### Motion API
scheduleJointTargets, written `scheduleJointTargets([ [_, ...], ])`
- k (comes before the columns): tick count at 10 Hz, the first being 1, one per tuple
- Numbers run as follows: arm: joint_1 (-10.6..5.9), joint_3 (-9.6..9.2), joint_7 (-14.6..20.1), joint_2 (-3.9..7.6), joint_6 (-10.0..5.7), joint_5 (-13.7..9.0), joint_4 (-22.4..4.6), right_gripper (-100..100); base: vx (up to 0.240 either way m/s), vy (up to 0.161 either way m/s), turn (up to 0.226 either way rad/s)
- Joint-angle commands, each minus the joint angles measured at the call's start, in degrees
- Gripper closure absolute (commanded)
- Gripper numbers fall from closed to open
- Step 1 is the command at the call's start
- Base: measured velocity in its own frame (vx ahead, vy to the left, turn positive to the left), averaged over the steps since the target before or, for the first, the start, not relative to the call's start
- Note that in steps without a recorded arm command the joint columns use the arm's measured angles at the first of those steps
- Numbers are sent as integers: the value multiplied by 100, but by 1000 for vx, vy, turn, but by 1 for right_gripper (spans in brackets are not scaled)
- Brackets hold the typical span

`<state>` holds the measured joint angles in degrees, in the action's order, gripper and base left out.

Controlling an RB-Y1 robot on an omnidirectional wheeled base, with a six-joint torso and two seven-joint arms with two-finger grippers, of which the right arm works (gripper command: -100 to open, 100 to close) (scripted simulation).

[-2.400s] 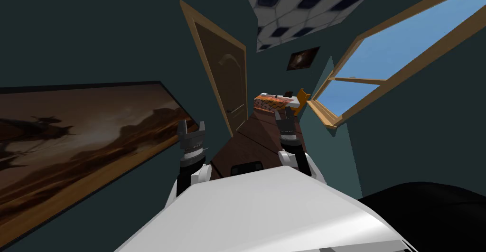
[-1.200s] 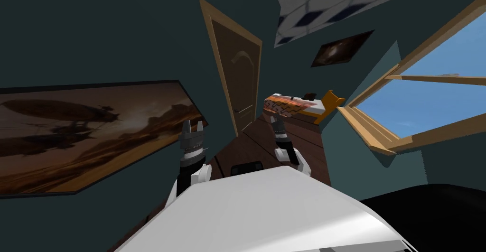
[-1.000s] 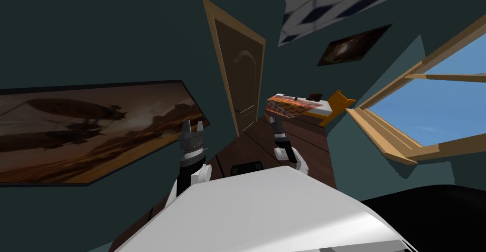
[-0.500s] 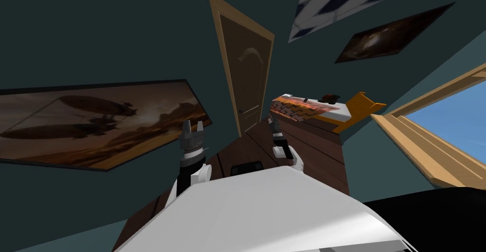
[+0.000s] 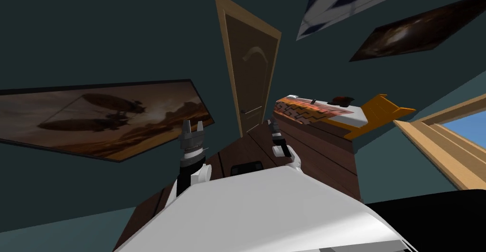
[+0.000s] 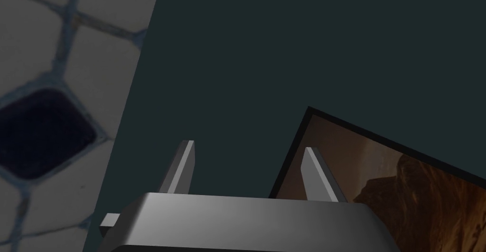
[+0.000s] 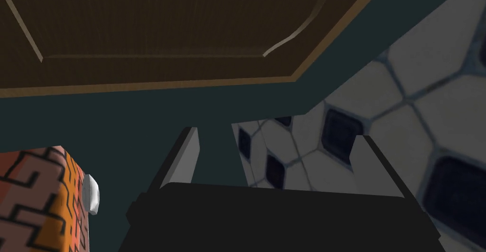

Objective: Pull the door open

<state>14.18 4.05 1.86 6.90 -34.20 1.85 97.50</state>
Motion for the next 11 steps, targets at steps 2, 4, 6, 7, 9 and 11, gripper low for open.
scheduleJointTargets([
  [2,-223,39,-1,51,-66,-44,-465,-100,50,-53,160],
  [4,-325,58,1,78,-86,-66,-745,-100,41,-48,123],
  [6,-429,78,3,105,-107,-88,-971,-100,47,-63,134],
  [7,-534,98,5,132,-129,-110,-1173,-100,35,-44,126],
  [9,-639,117,7,159,-150,-133,-1424,-100,49,-57,154],
  [11,-848,157,12,213,-192,-177,-1796,-100,41,-56,154],
])
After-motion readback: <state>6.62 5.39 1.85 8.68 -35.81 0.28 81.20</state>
